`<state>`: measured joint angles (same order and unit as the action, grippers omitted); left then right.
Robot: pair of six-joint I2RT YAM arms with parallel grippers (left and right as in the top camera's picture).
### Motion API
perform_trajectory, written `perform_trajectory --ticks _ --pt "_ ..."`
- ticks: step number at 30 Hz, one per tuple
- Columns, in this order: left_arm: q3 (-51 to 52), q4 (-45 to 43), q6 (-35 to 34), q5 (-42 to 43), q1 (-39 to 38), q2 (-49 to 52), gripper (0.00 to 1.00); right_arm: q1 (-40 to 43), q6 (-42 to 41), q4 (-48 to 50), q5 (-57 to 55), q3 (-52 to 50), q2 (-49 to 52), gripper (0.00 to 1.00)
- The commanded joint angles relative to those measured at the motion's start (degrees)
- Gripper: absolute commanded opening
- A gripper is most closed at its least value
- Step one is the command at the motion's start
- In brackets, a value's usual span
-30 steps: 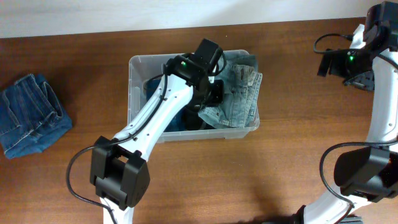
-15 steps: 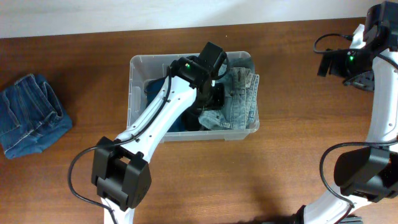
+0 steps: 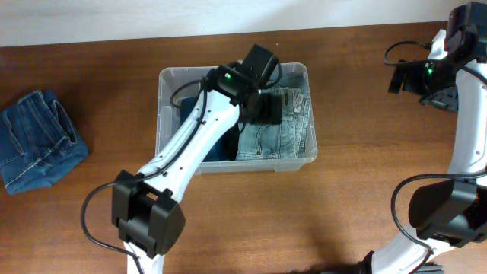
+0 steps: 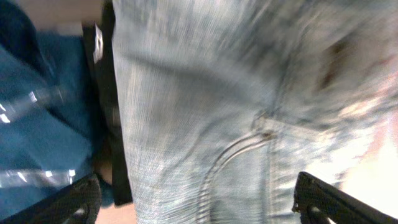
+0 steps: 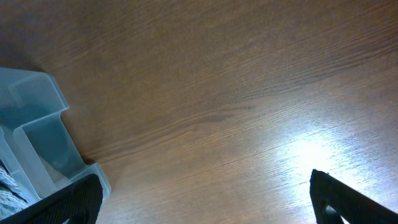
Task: Pack container
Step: 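Press the light-wash jeans down into the container with the left gripper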
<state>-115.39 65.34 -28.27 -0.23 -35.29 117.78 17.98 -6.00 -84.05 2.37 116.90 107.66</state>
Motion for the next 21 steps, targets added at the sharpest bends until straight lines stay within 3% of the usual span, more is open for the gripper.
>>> perform_trajectory --ticks 1,3,4,10,21 --pt "-4.87 -1.03 2.82 -1.77 -0.5 -1.55 0.59 0.04 0.0 -0.13 -0.5 0.31 -0.46 0.99" --pt "-5.25 -3.04 3.15 -1.75 -1.05 -1.55 0.04 0.04 0.0 -0.13 -0.5 0.31 -0.46 0.99" --pt "-5.22 -4.11 3.13 -1.77 -1.4 -1.51 0.01 0.04 0.0 -0.13 -0.5 0.31 -0.46 0.98" --pt "-4.7 -10.75 3.98 -6.95 -2.89 0.0 0.01 0.04 0.0 -0.13 -0.5 0.31 -0.46 0.99" --pt "-4.66 -16.04 3.98 -6.91 -4.59 9.35 0.01 0.04 0.0 -0.13 -0.5 0.31 -0.46 0.98"
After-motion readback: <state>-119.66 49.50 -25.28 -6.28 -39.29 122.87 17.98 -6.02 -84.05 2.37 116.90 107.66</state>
